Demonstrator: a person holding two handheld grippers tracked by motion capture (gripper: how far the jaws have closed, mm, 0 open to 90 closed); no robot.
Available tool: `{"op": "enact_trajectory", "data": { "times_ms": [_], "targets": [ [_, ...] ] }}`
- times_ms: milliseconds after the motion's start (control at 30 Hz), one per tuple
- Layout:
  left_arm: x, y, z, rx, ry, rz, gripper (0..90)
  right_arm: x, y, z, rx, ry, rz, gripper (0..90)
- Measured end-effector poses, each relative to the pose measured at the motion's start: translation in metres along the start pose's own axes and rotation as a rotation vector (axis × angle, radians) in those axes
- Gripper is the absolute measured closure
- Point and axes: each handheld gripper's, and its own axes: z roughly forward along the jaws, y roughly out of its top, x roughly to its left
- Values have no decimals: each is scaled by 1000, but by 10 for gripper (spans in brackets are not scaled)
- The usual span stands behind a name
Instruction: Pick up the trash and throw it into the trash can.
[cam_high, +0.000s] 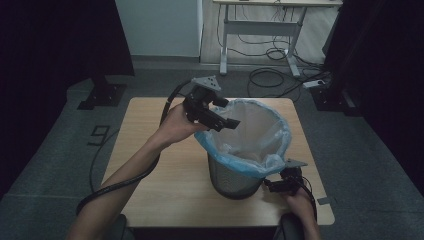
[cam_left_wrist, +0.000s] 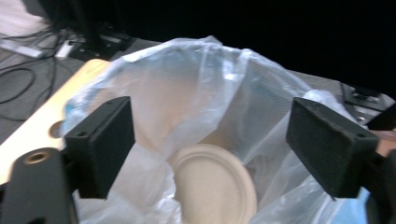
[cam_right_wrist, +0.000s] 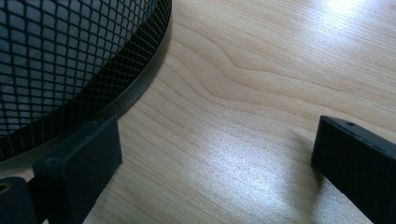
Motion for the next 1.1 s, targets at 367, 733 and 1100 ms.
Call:
{"op": "enact_trajectory", "data": {
  "times_ms": [367,733,1100],
  "targets": [
    [24,-27,-21,4,140,-34,5,0,0,0,0,0,0,12],
    [41,-50,-45,-19,206,-76,0,0,0,0,0,0,0,12],
    [52,-73,-64,-14,270,-91,0,0,0,0,0,0,0,12]
  ]
}}
